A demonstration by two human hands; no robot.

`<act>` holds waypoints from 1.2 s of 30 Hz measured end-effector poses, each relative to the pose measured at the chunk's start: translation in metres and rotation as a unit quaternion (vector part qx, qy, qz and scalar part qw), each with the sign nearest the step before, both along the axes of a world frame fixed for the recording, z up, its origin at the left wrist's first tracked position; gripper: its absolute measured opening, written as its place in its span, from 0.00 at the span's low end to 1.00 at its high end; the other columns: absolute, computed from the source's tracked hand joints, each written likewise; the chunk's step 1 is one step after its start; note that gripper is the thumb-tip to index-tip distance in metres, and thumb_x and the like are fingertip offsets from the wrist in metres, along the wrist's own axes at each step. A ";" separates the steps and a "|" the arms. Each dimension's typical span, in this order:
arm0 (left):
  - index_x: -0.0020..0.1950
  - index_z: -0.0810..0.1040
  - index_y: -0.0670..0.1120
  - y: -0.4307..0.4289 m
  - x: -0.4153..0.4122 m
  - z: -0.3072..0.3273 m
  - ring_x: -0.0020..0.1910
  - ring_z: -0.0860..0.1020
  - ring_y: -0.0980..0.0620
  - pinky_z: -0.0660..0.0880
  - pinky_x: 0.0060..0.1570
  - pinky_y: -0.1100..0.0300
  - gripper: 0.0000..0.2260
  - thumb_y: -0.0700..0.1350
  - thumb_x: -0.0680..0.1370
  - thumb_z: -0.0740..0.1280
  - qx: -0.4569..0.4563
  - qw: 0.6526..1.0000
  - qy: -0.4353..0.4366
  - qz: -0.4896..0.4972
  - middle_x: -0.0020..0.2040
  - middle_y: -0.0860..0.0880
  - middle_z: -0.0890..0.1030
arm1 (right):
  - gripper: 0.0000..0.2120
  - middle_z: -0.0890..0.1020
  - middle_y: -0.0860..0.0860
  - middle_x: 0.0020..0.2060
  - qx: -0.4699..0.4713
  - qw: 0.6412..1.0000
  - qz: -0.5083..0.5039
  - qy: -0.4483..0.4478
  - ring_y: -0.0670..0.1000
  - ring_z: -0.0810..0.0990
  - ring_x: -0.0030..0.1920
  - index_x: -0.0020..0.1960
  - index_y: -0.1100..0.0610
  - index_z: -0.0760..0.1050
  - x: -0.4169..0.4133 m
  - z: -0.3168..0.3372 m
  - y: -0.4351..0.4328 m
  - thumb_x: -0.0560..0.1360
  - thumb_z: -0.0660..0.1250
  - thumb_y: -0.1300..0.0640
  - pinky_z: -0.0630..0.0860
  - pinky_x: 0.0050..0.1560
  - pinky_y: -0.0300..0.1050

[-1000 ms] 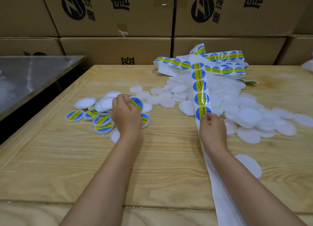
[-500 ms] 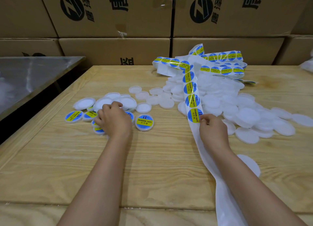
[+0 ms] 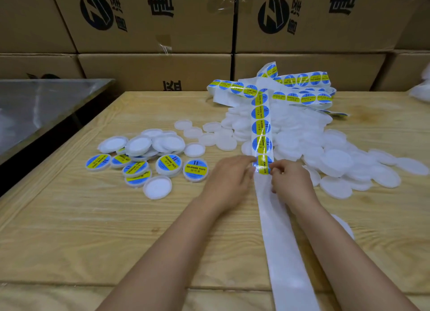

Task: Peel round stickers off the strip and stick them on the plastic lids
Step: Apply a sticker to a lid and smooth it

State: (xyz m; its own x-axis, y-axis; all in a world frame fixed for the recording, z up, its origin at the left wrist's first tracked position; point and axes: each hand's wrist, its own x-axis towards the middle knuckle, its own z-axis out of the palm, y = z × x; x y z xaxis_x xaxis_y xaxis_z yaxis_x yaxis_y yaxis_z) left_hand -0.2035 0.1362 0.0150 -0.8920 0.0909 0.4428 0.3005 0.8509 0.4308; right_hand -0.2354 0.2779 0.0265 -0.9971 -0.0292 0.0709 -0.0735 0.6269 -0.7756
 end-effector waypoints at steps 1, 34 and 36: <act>0.67 0.73 0.46 0.004 -0.002 -0.004 0.61 0.73 0.47 0.64 0.62 0.55 0.15 0.44 0.81 0.58 -0.012 0.999 -0.030 -0.018 0.63 0.48 0.77 | 0.13 0.82 0.58 0.49 -0.005 1.000 0.002 -0.003 0.61 0.80 0.49 0.55 0.61 0.78 0.000 0.001 0.000 0.77 0.57 0.64 0.76 0.51 0.52; 0.58 0.71 0.49 -0.002 -0.015 -0.011 0.55 0.76 0.50 0.72 0.54 0.54 0.19 0.44 0.70 0.71 0.131 0.984 -0.120 -0.026 0.57 0.51 0.79 | 0.13 0.82 0.52 0.48 -0.082 0.994 -0.044 0.066 0.51 0.77 0.48 0.54 0.57 0.79 0.006 -0.003 -0.011 0.76 0.57 0.64 0.66 0.42 0.41; 0.55 0.69 0.50 -0.002 -0.015 -0.012 0.53 0.75 0.47 0.72 0.53 0.52 0.16 0.44 0.71 0.70 0.129 0.983 -0.124 -0.030 0.54 0.49 0.78 | 0.13 0.82 0.53 0.48 -0.082 0.993 -0.044 0.079 0.53 0.78 0.49 0.54 0.58 0.79 0.006 -0.003 -0.011 0.76 0.57 0.64 0.67 0.43 0.41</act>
State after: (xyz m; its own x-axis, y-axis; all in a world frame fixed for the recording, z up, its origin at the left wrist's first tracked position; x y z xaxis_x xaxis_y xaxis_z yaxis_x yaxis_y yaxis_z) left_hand -0.2185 0.1347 0.0032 -0.9717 0.0603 0.2285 0.2063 0.6879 0.6959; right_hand -0.2290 0.2673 0.0235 -0.9715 0.0816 0.2227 -0.1527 0.5033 -0.8505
